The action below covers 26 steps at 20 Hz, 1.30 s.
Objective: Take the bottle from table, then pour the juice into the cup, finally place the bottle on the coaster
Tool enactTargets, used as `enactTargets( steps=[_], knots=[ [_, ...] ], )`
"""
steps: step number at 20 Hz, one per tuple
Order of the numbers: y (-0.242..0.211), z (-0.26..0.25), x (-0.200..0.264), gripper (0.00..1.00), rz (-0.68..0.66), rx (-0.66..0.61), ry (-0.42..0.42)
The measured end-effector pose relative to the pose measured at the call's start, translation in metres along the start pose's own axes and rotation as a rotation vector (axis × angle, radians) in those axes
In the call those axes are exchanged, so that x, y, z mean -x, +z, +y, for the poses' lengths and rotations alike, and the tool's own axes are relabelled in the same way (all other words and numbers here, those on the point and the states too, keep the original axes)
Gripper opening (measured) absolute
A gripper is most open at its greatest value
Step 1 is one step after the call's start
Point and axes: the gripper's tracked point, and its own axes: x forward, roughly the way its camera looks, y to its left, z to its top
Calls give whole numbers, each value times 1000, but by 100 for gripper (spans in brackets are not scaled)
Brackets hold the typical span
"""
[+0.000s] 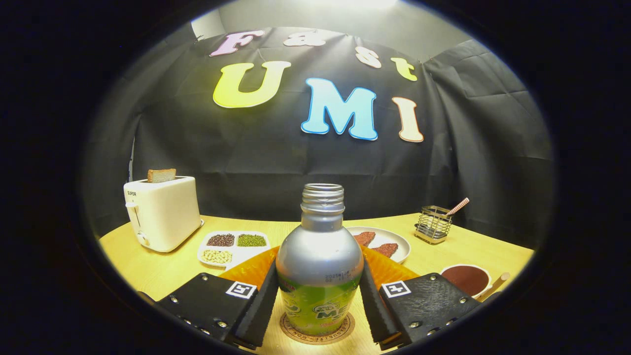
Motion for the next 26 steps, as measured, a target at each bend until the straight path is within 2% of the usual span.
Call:
enactTargets(
  steps=[1, 3, 7, 13, 16, 18, 23, 26],
  knots=[
    [6, -1, 3, 82, -5, 15, -6],
    [30, 0, 13, 98, -51, 28, 6],
    [93, -7, 47, 96, -137, 20, 13],
    [188, 4, 124, 96, -171, -25, 133],
    [223, 9, 164, 96, -186, 0, 147],
    [249, 26, 186, 96, -225, -25, 215],
    [270, 11, 222, 96, -243, -29, 239],
    [260, -5, 225, 96, -238, -34, 239]
  ],
)
